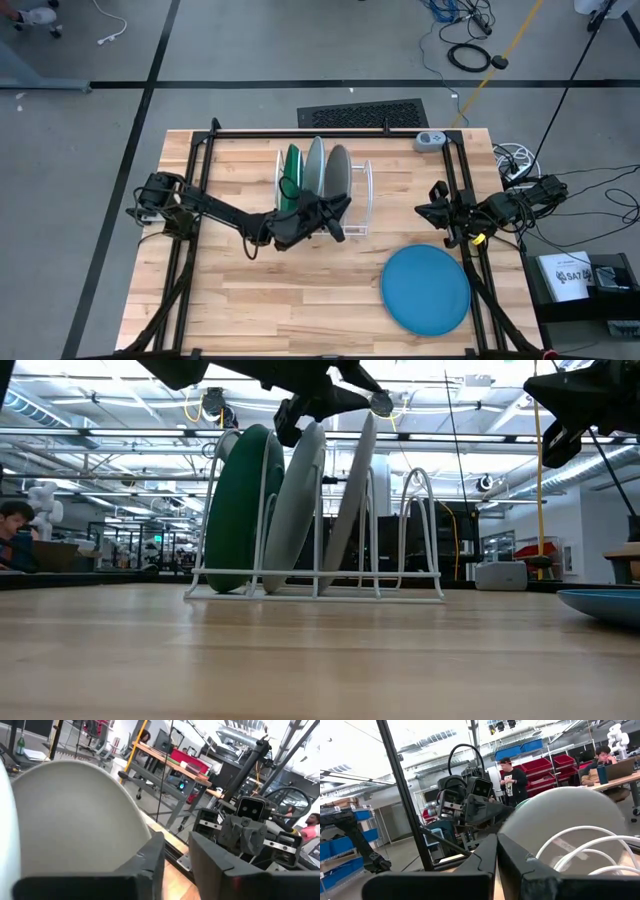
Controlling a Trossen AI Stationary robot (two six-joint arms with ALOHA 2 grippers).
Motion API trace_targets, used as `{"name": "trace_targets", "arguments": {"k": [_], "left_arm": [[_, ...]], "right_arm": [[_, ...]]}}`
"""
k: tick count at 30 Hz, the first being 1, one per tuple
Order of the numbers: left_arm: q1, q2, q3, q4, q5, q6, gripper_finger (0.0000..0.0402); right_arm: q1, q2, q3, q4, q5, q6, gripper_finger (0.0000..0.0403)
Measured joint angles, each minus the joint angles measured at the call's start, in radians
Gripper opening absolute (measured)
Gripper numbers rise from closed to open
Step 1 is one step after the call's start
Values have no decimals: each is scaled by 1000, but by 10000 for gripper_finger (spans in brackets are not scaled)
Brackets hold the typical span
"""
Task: Sort dishes
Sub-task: Put the gray plate in the dish rack, then put the blue plate in the dish rack
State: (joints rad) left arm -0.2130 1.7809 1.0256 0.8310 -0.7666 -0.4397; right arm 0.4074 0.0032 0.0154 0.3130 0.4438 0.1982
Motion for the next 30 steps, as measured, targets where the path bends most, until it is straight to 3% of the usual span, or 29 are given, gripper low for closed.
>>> {"name": "trace_targets", "arguments": {"k": [8,19,24,30], "left_arm": [[-31,0,10,95,9,82,152],[-108,-1,89,164,95,314,160],[-144,-1,136,142,203,401,160],[-174,-1,237,-63,212,420,160]], "right_arm": [[0,0,0,-3,0,0,9],[0,0,0,-3,0,0,9],[0,0,0,-3,0,0,9],[0,0,0,-3,0,0,9]]}}
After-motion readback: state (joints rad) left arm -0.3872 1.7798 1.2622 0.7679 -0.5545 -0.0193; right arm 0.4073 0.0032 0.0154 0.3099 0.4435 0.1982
